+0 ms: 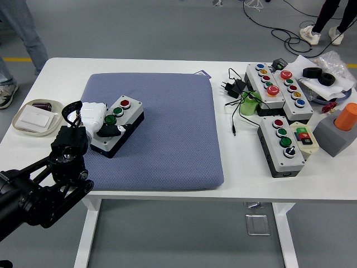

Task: Pick up the button,place it on the desk,press the button,press the button

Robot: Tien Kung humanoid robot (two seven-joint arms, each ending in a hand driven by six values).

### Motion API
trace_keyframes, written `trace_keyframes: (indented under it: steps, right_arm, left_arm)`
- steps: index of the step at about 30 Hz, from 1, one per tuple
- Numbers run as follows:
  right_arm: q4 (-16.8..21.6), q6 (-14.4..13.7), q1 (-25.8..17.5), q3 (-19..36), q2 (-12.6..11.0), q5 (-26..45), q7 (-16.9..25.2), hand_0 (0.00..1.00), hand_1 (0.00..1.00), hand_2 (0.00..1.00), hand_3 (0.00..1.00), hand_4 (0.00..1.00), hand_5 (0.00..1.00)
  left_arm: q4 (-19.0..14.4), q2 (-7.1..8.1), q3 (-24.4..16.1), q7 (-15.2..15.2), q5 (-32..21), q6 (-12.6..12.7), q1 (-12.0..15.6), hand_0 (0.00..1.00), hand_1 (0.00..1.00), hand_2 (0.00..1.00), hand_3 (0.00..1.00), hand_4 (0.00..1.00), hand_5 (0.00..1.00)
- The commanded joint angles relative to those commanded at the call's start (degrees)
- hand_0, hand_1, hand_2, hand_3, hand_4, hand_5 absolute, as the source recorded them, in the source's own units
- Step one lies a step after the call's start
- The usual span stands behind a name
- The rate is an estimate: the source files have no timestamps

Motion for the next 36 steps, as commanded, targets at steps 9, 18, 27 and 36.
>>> trace_keyframes:
  steps: [9, 18, 27, 36]
  right_arm:
    - [0.0, -0.04, 0.03, 0.14, 0.01, -0.13, -0.01, 0.627, 0.477, 0.539, 0.582, 0.279, 0.022]
    - [0.0, -0.05, 0.09, 0.31, -0.01, -0.43, -0.03, 0.627, 0.477, 0.539, 0.582, 0.279, 0.022]
    - [0.0, -0.06, 0.1, 0.33, 0.01, -0.54, -0.08, 0.627, 0.477, 0.539, 0.582, 0.279, 0.022]
    - [0.0, -0.06, 0.18, 0.33, 0.08, -0.73, -0.21, 0.627, 0.477, 0.539, 0.582, 0.279, 0.022]
  left_arm:
    - [2.08, 1.04, 1.49, -4.39, 0.01, 1.63, -0.94, 0.382, 0.368, 0.395, 0.386, 0.669, 0.002]
    - [3.41, 2.22, 4.73, -18.09, 0.01, 5.35, -1.69, 0.39, 0.326, 0.364, 0.35, 0.465, 0.002]
    - [5.01, 3.64, 6.7, -30.02, 0.01, 11.97, -3.24, 0.397, 0.325, 0.365, 0.352, 0.421, 0.002]
    - [6.64, 5.18, 10.2, -42.77, 0.01, 20.37, -6.2, 0.406, 0.334, 0.372, 0.361, 0.451, 0.002]
